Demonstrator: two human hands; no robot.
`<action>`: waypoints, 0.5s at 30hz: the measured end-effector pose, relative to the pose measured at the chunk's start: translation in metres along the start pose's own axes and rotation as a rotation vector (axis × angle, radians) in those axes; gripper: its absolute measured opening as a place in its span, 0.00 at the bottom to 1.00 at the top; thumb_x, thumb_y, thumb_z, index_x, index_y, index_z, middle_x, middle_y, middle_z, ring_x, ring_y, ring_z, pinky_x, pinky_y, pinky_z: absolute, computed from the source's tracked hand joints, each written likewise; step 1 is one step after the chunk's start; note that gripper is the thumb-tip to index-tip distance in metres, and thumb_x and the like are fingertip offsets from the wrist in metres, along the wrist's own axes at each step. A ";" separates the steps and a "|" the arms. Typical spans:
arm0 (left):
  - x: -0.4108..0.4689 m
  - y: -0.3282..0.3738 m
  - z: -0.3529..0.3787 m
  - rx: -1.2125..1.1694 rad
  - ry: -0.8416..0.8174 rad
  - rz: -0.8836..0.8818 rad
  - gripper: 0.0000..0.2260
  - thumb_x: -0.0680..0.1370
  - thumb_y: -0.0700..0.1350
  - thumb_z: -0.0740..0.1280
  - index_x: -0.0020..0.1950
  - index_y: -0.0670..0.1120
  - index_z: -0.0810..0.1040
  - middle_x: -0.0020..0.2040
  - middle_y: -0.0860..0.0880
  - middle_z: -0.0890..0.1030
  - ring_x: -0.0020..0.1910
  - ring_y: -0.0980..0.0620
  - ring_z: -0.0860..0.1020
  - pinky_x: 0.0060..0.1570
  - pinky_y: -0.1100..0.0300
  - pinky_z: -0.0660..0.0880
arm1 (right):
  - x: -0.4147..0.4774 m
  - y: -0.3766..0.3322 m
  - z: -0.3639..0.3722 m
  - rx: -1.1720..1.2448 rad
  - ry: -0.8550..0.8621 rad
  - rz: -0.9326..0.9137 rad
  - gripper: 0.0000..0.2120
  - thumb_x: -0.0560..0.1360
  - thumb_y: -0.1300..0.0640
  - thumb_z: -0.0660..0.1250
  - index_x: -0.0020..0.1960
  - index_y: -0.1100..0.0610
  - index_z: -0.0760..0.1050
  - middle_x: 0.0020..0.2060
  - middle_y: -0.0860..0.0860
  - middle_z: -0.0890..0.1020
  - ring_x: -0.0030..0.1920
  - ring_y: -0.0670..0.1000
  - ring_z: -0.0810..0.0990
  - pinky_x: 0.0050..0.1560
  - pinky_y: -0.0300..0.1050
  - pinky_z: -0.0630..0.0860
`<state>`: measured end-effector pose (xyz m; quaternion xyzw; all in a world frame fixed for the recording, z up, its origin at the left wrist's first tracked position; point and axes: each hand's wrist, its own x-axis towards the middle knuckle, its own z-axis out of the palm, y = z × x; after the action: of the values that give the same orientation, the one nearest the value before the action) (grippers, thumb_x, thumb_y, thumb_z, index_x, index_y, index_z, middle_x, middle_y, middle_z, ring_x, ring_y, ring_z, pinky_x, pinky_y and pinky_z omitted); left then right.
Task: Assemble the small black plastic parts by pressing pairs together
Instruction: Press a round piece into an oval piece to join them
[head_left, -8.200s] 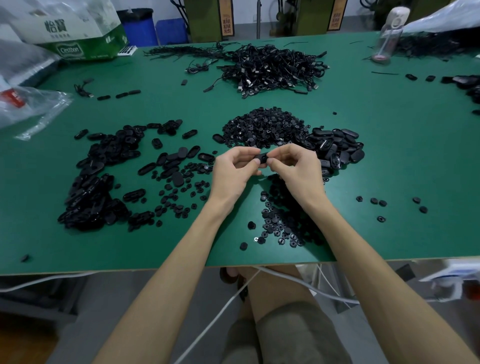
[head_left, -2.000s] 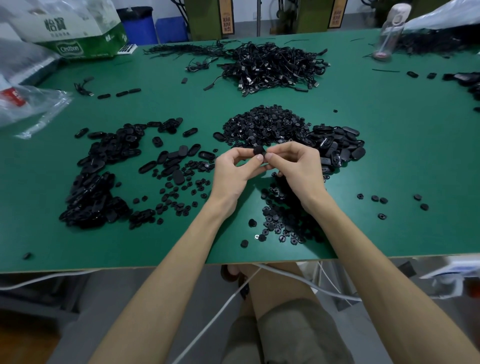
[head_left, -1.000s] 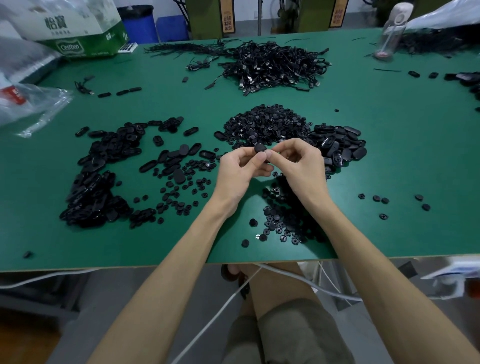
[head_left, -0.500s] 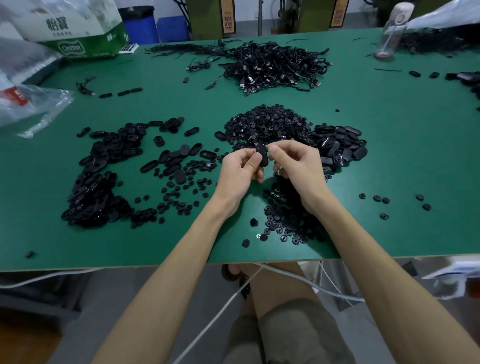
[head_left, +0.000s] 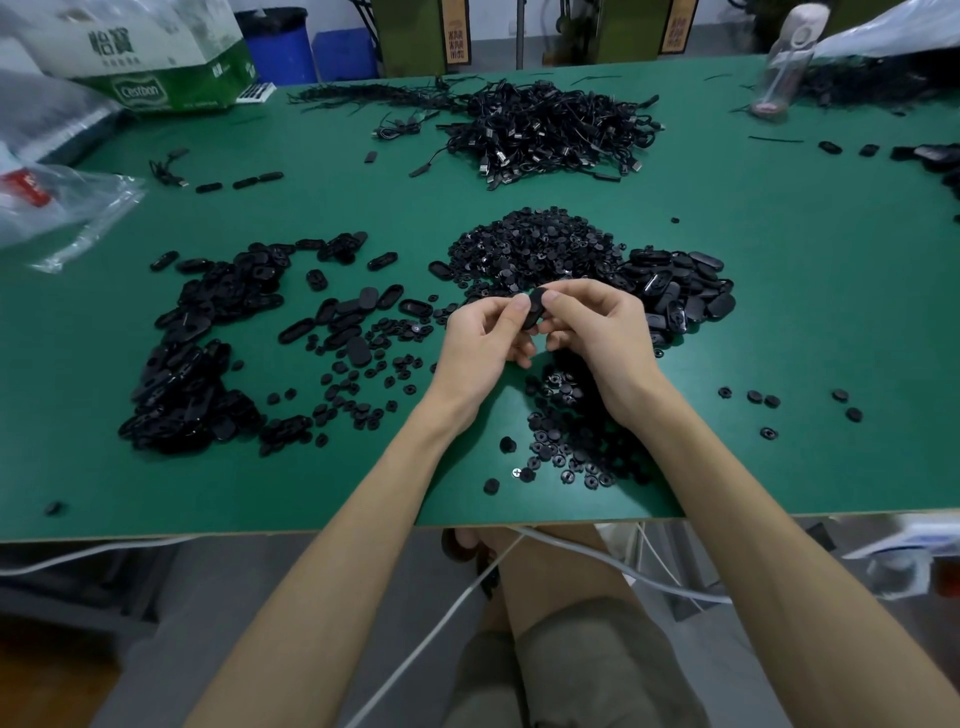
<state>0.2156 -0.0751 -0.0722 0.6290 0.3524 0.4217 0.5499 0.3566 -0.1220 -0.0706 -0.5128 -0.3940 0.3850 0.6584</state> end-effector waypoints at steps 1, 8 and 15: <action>0.000 0.000 0.000 -0.013 -0.004 -0.008 0.11 0.85 0.43 0.64 0.55 0.36 0.82 0.38 0.45 0.82 0.34 0.53 0.79 0.35 0.59 0.78 | 0.000 0.000 0.000 0.012 -0.003 0.010 0.04 0.79 0.64 0.71 0.52 0.62 0.83 0.39 0.54 0.84 0.39 0.50 0.83 0.39 0.41 0.79; -0.001 0.000 -0.001 -0.049 0.001 -0.037 0.18 0.86 0.45 0.62 0.53 0.30 0.80 0.36 0.43 0.82 0.31 0.52 0.79 0.33 0.62 0.77 | -0.001 -0.001 0.000 0.086 -0.010 0.047 0.03 0.79 0.65 0.71 0.50 0.62 0.83 0.38 0.55 0.84 0.39 0.50 0.83 0.42 0.40 0.81; 0.000 0.000 -0.001 -0.100 -0.043 -0.050 0.13 0.84 0.44 0.67 0.55 0.33 0.81 0.41 0.41 0.83 0.35 0.49 0.79 0.35 0.59 0.78 | 0.001 -0.001 -0.001 0.106 0.023 0.073 0.04 0.78 0.65 0.71 0.52 0.65 0.82 0.37 0.55 0.83 0.38 0.50 0.83 0.41 0.40 0.81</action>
<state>0.2142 -0.0750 -0.0719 0.6006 0.3346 0.4115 0.5983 0.3581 -0.1221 -0.0701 -0.4956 -0.3463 0.4232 0.6748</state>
